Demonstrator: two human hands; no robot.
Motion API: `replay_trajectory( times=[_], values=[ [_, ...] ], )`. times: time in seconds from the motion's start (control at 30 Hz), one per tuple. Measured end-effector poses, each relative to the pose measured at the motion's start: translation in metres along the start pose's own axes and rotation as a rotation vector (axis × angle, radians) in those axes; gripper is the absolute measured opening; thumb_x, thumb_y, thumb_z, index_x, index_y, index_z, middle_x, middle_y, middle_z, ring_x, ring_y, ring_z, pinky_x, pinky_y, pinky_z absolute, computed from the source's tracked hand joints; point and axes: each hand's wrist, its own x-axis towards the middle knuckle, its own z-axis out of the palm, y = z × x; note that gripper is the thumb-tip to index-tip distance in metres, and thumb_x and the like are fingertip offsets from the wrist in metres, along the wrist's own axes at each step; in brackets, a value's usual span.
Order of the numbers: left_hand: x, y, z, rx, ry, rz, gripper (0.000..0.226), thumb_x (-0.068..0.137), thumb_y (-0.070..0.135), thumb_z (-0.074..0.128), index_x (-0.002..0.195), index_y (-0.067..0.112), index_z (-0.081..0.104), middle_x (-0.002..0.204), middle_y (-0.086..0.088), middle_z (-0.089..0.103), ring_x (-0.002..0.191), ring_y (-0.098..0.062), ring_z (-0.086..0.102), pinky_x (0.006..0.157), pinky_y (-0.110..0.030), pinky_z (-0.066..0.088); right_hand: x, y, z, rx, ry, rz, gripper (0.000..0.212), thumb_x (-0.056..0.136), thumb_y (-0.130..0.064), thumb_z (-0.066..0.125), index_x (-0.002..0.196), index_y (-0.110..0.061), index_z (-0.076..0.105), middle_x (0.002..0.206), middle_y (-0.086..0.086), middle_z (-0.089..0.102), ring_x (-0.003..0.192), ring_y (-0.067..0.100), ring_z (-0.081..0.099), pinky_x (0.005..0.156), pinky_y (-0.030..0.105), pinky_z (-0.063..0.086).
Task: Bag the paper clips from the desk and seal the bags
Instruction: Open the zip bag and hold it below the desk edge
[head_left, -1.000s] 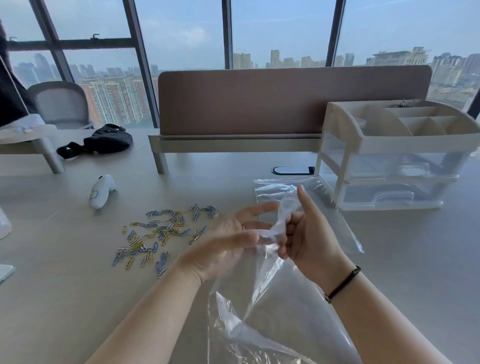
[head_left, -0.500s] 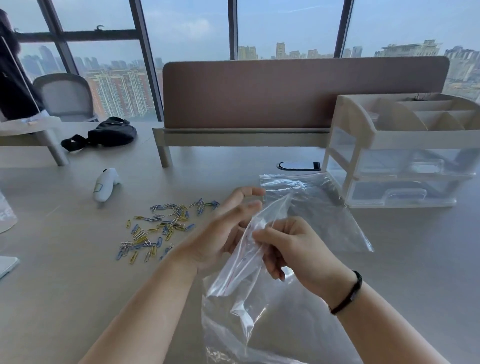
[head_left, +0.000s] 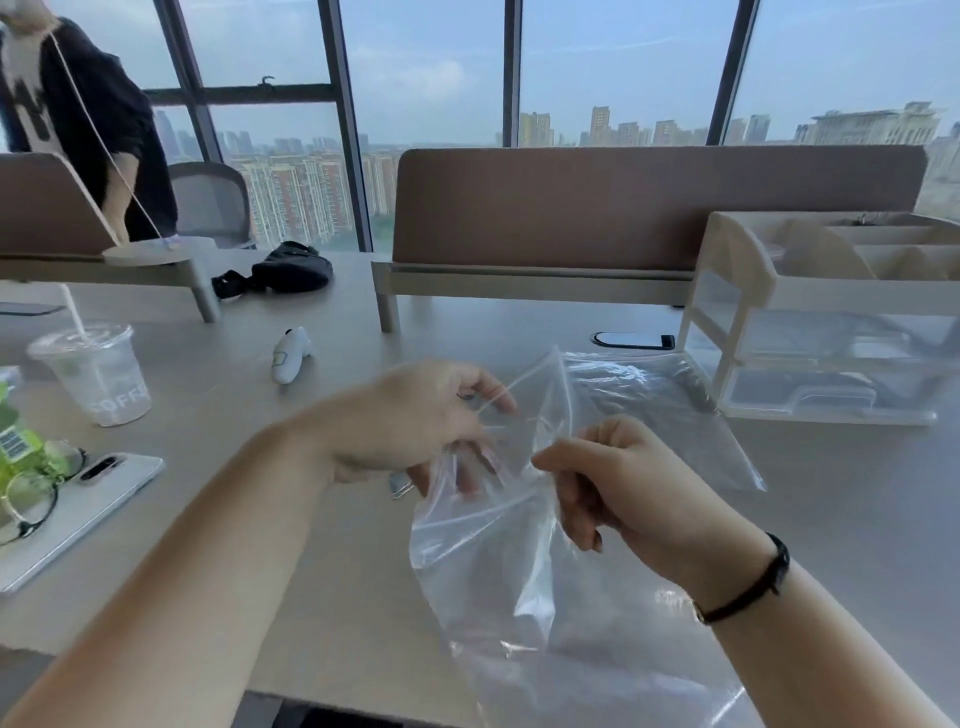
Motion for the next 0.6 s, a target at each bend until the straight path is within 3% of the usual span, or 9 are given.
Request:
replay_trajectory(
  times=[0.1, 0.17, 0.4, 0.5, 0.6],
  values=[
    [-0.031, 0.004, -0.016, 0.1, 0.033, 0.017, 0.026, 0.097, -0.003, 0.056, 0.116, 0.014, 0.059, 0.084, -0.014, 0.079, 0.055, -0.028, 0.059, 0.038, -0.022, 0.046, -0.024, -0.023, 0.004, -0.116, -0.027, -0.013, 0.05, 0.084, -0.009, 0.06, 0.036, -0.013, 0.048, 0.036, 0.013, 0.045, 0.037, 0.024, 0.042, 0.041, 0.025, 0.034],
    [-0.054, 0.009, -0.022, 0.161, 0.039, 0.009, 0.029, 0.094, -0.005, 0.06, 0.117, 0.013, 0.057, 0.081, -0.015, 0.078, 0.049, -0.021, 0.063, 0.04, -0.026, 0.051, -0.042, -0.037, 0.004, -0.218, -0.06, -0.019, 0.049, 0.084, -0.01, 0.06, 0.037, -0.013, 0.048, 0.036, 0.013, 0.046, 0.035, 0.024, 0.044, 0.044, 0.026, 0.035],
    [-0.127, 0.025, -0.027, 0.434, 0.053, -0.07, 0.03, 0.087, -0.007, 0.062, 0.104, 0.016, 0.055, 0.074, -0.018, 0.075, 0.055, -0.023, 0.073, 0.044, -0.027, 0.052, -0.106, -0.068, 0.013, -0.661, -0.231, 0.007, 0.039, 0.076, -0.028, 0.061, 0.04, -0.014, 0.054, 0.038, 0.008, 0.054, 0.037, 0.02, 0.046, 0.059, 0.036, 0.046],
    [-0.155, 0.029, -0.028, 0.532, 0.039, -0.12, 0.026, 0.086, -0.007, 0.063, 0.098, 0.015, 0.057, 0.072, -0.016, 0.075, 0.054, -0.022, 0.073, 0.044, -0.025, 0.052, -0.133, -0.079, 0.021, -0.886, -0.322, 0.044, 0.04, 0.084, -0.03, 0.059, 0.046, -0.016, 0.057, 0.042, 0.005, 0.061, 0.041, 0.014, 0.048, 0.072, 0.039, 0.054],
    [-0.176, 0.028, -0.025, 0.622, -0.007, -0.189, 0.026, 0.085, -0.007, 0.066, 0.097, 0.013, 0.056, 0.075, -0.018, 0.076, 0.049, -0.02, 0.067, 0.046, -0.023, 0.052, -0.151, -0.082, 0.034, -1.048, -0.422, 0.074, 0.038, 0.087, -0.033, 0.055, 0.052, -0.019, 0.061, 0.045, 0.0, 0.063, 0.042, 0.011, 0.041, 0.064, 0.035, 0.052]
  ],
)
